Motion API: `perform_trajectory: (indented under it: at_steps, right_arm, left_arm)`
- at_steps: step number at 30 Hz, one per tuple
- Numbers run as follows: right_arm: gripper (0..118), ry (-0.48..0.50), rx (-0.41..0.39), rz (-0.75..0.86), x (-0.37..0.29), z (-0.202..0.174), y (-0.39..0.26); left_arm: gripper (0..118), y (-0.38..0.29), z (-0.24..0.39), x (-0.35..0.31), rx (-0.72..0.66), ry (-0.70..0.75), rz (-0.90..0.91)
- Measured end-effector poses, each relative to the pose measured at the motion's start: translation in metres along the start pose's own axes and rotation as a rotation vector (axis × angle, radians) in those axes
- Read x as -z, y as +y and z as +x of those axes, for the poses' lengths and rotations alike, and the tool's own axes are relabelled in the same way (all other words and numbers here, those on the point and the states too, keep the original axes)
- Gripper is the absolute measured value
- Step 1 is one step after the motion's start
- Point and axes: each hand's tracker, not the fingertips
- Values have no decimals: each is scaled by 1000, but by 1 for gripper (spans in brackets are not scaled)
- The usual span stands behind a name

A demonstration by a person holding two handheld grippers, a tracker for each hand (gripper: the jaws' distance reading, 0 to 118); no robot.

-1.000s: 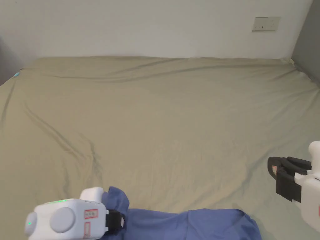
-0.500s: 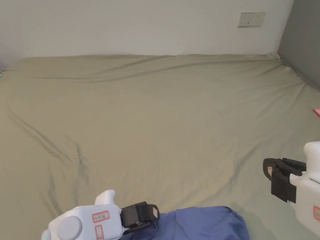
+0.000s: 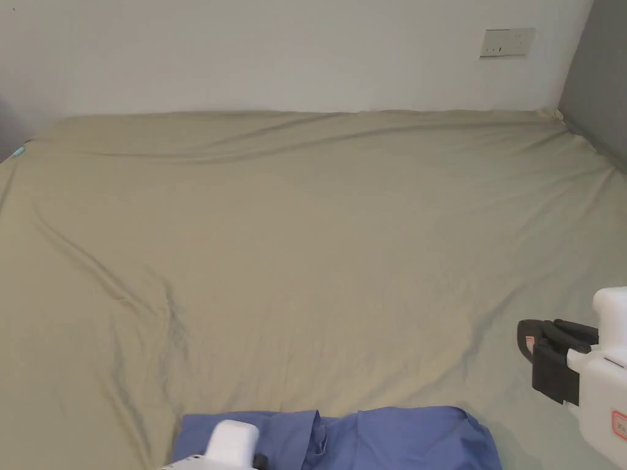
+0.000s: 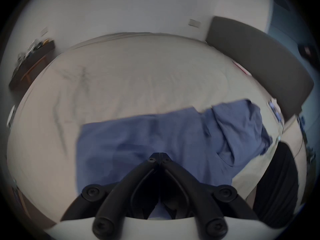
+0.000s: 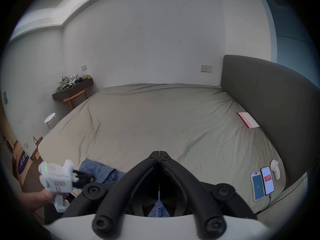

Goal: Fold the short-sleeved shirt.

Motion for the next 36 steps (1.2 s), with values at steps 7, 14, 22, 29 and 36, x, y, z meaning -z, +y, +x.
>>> perform_trajectory:
  at_steps: [7,14,22,29,36]
  right_arm:
    - [1,-17,-26,-14,-2,-2,-2]
    - [1,-20,-33,-13,0,-4,1]
    - [1,-9,-73,11,0,-14,8]
    - [1,2,-84,4,5,-23,5]
    - [1,10,-88,-26,10,-26,2]
  left_arm:
    - [0,3,68,13,231,142,-24]
    - [0,29,41,-13,-210,-455,14]
    - [94,22,-112,-52,-597,-461,160]
    - [117,-31,-223,-34,-756,-561,50]
    - [117,-42,-188,-6,-874,-692,-91]
